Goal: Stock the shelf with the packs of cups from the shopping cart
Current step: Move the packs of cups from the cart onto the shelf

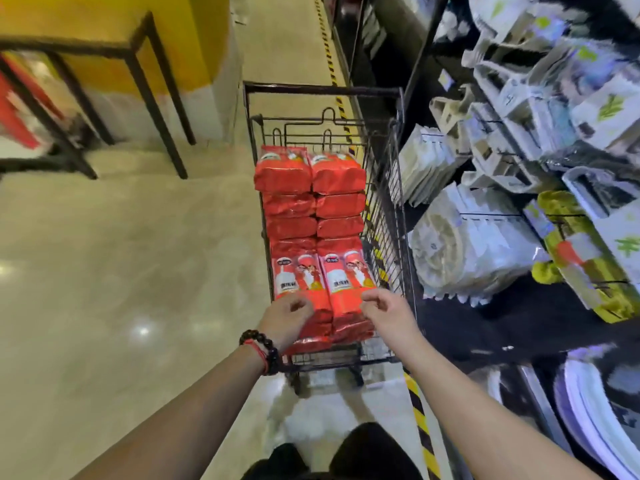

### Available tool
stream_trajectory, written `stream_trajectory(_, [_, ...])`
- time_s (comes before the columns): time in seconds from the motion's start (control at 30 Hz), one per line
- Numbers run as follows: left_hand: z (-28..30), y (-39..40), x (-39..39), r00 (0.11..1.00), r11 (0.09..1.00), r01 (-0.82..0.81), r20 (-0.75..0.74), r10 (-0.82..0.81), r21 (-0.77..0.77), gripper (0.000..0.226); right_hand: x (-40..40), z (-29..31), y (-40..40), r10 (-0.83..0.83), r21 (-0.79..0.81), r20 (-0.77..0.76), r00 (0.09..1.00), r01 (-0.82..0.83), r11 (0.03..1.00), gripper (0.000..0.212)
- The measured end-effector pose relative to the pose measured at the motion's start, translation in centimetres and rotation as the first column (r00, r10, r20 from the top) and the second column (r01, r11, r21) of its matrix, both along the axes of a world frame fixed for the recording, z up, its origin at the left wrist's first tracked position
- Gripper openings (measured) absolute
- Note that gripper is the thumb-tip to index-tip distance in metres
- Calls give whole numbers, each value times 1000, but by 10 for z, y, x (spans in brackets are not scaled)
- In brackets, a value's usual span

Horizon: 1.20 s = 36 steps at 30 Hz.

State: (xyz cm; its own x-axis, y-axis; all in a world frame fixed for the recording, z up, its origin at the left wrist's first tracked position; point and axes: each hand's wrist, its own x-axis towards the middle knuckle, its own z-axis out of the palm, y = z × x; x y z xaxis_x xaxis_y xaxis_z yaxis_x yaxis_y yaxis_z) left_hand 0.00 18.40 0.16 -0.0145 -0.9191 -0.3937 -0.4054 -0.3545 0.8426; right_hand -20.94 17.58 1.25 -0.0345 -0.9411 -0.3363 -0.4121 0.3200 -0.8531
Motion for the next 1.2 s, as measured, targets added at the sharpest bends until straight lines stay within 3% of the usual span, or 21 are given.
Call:
stream_trajectory(0.23, [-25,-19,20,998,994,-58,-7,59,94,23,14,-26,-33,56,79,-59,997,-51,996,26])
stream_trajectory(0.5, [-47,-60,11,995,976,-90,-18,95,197,21,-7,-77,-90,112,245,-92,989,-86,966,15])
stream_trajectory(0.67, [-69,-96,1,996,944,-55,-45,73,324,6,-27,-121,-128,87,306,-98,991,-53,951,15])
stream_trajectory(0.77, [-73,-113,-7,999,932,-34,-23,46,360,19,-39,-147,-150,73,366,-107,992,-29,930,17])
stream_trajectory(0.93, [-86,-126,-11,998,907,-60,55,41,416,7,-47,-185,-174,29,365,-153,988,29,930,15])
stream_trajectory(1.0, [-90,-127,-10,997,890,-77,43,65,449,4,-50,-200,-176,9,459,-139,990,56,886,31])
stream_trajectory(1.1, [-91,-126,-10,992,871,-110,5,122,479,2,-53,-220,-175,-49,635,-94,994,98,766,84])
stream_trajectory(1.2, [-91,-127,-7,988,857,-117,-28,151,501,20,-52,-229,-169,-65,671,-84,994,105,734,95])
